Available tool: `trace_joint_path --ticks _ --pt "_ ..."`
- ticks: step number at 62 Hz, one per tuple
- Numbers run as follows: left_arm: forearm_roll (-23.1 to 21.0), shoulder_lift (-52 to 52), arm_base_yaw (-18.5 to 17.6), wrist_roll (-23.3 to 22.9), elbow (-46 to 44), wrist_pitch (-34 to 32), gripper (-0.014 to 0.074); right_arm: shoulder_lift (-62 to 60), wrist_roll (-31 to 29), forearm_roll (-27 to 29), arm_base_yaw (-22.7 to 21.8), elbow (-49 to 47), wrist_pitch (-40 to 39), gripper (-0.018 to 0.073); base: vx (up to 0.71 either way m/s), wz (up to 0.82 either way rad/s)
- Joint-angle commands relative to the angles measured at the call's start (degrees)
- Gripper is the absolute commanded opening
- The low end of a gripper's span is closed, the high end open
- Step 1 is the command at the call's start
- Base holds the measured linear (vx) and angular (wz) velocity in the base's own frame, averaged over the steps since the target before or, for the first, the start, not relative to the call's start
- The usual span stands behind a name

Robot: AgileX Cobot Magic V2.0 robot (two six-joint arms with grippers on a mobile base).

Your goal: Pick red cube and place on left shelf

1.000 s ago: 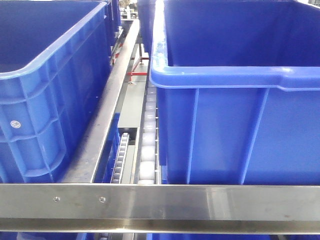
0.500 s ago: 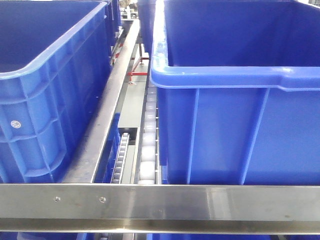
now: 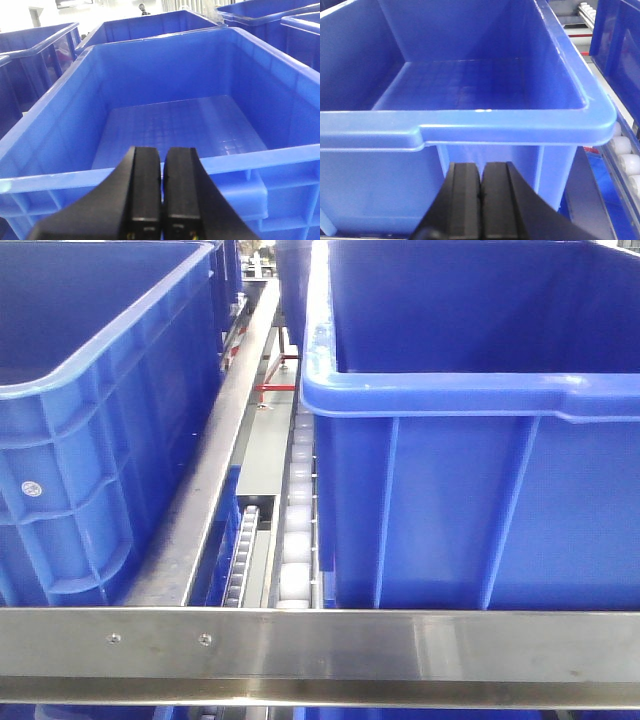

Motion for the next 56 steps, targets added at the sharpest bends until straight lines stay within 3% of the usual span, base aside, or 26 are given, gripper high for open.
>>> trace_joint_path --ticks 1,56 --pt "-0.57 0.47 -0.08 0.03 1.26 -4.74 0.0106 -1.00 -0.87 -0.78 -0.41 -1.44 -5.72 0.0066 0.00 0.00" --pt "-0.57 0.47 -0.08 0.03 1.26 -4.74 0.0106 -1.00 -0.87 -0.78 -0.41 -1.44 -4.98 0.0066 0.00 0.00"
